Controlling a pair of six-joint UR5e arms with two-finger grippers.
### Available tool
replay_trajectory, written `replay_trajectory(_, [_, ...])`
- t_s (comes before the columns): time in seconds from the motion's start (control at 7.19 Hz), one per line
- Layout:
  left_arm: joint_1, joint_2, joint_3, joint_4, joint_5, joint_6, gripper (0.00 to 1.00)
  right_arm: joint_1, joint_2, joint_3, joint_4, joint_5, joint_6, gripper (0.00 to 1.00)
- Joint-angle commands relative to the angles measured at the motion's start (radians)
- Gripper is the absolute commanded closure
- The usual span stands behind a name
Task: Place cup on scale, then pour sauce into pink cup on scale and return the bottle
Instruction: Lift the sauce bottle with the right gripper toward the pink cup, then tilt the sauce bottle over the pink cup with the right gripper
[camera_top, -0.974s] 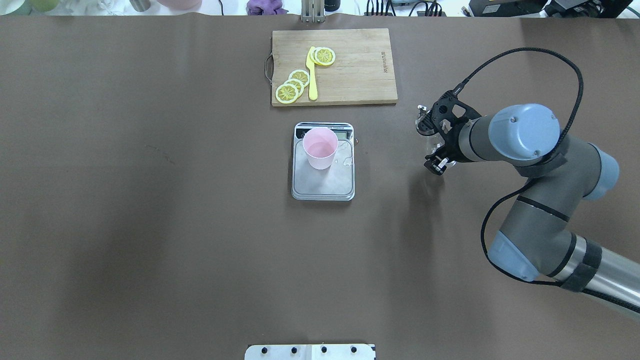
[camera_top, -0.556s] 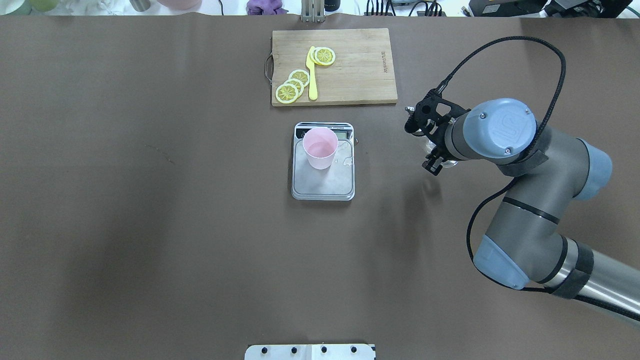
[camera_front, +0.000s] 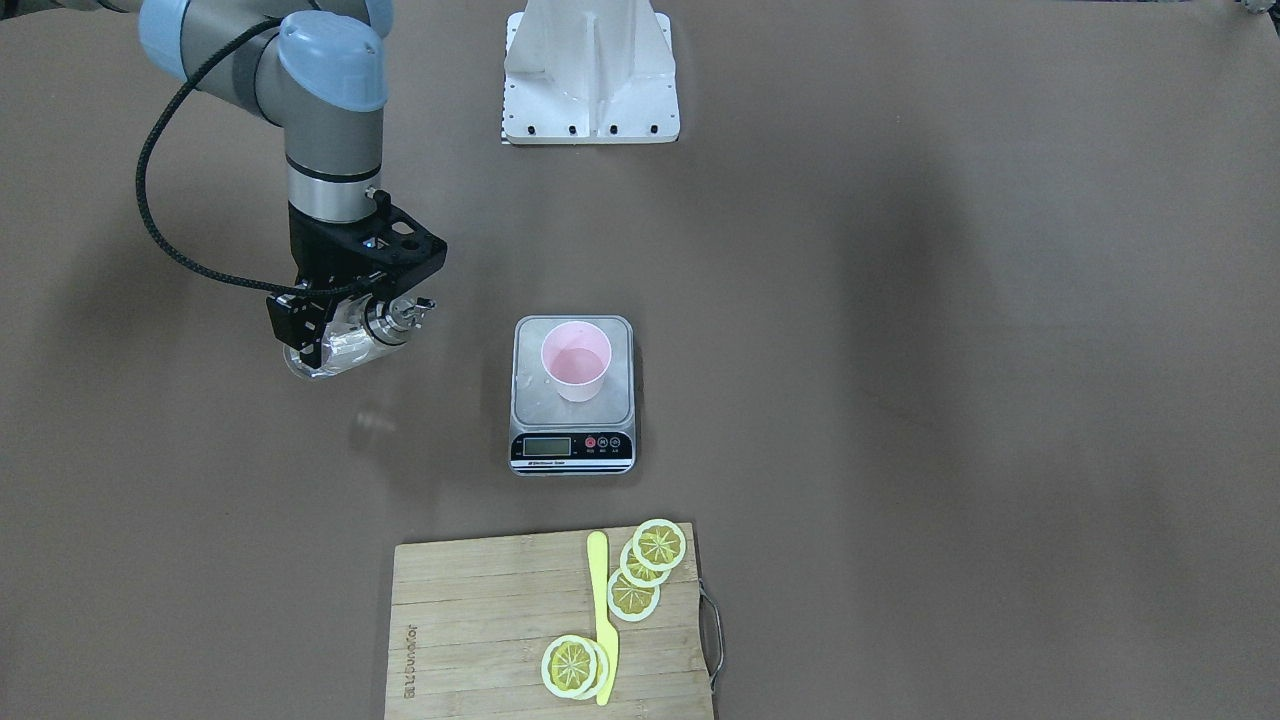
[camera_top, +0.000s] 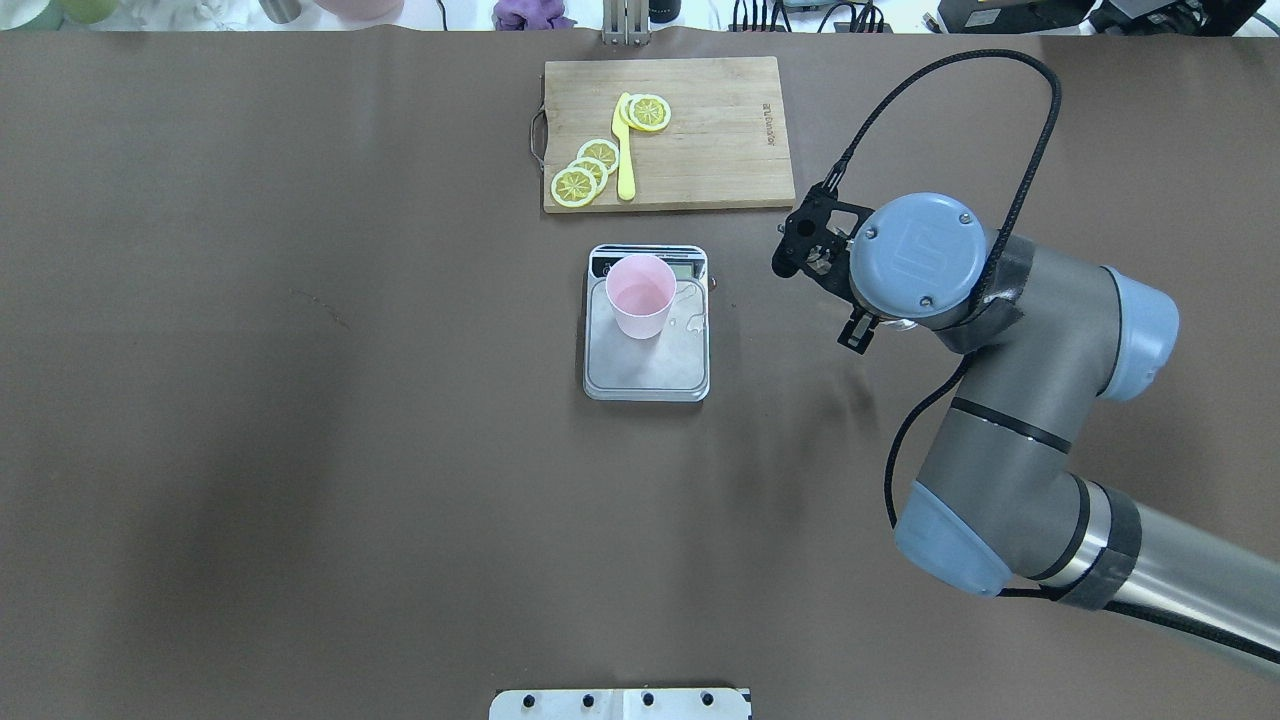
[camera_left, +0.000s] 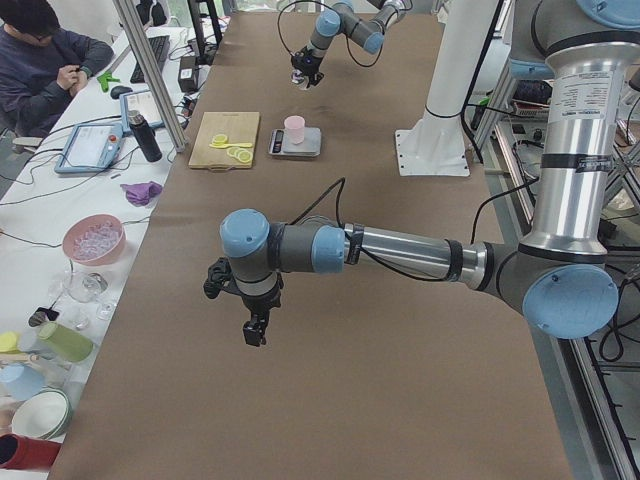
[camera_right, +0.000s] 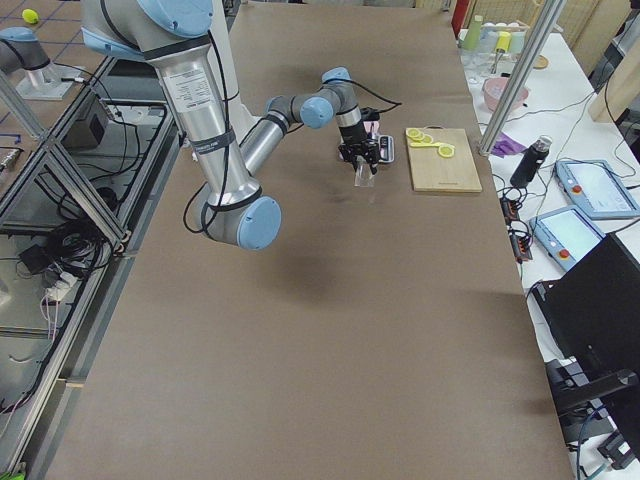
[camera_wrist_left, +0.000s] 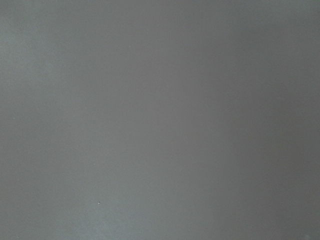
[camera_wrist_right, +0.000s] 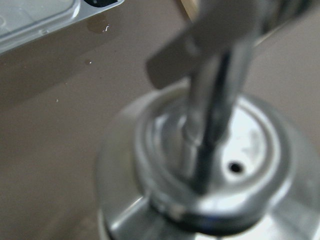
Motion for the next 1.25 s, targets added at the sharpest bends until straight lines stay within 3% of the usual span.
replay_trajectory(0.0, [0.0, 0.01, 0.005, 0.0, 0.0, 0.001, 0.02, -0.023, 0.087, -0.008, -0.166, -0.025, -0.008, 1.0])
replay_trajectory(0.42, [-0.001, 0.015, 0.006, 0.0, 0.0, 0.001, 0.02, -0.063, 0.206, -0.061, -0.358, -0.082, 0.002, 1.0])
replay_trajectory(0.83, [-0.001, 0.024, 0.008, 0.0, 0.0, 0.001, 0.02, -0.069, 0.367, -0.247, -0.473, -0.117, 0.016, 1.0])
replay_trajectory(1.11, [-0.001, 0.026, 0.009, 0.0, -0.002, 0.001, 0.02, -0.086, 0.424, -0.321, -0.539, -0.155, 0.032, 1.0])
